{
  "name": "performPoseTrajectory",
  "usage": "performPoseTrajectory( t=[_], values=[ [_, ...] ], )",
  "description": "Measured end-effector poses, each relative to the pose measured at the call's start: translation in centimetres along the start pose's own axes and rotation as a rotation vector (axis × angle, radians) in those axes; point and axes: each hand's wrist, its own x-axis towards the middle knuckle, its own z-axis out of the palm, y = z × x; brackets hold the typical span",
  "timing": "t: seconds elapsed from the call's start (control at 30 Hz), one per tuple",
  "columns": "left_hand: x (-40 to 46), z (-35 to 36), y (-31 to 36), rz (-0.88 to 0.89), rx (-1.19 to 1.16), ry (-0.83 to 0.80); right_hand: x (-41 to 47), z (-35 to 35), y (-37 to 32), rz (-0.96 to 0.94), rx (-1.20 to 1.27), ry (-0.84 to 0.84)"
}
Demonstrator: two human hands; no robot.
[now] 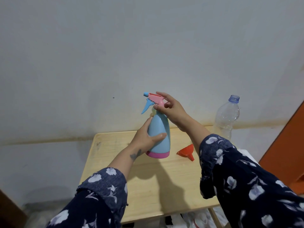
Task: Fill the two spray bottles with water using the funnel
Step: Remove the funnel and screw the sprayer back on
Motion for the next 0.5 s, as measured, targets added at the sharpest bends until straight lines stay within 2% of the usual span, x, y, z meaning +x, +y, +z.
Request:
performPoseTrajectory(
  t=[0.17, 0.37, 0.5],
  values=[
    [-0.7, -0.8, -0.5, -0.047, -0.044, -0.081, 0.1, -1.8, -0.1, 0.16, 0.109, -0.252],
    [-1.0, -1.6, -0.2, -0.168, -0.169, -0.239, -0.1, -2.2, 0.6, 0.187, 0.369, -0.301],
    [-1.0, -1.9, -0.4, -0.205, -0.199, -0.294, 0.1, -2.4, 0.8, 0.207, 0.398, -0.361]
  ],
)
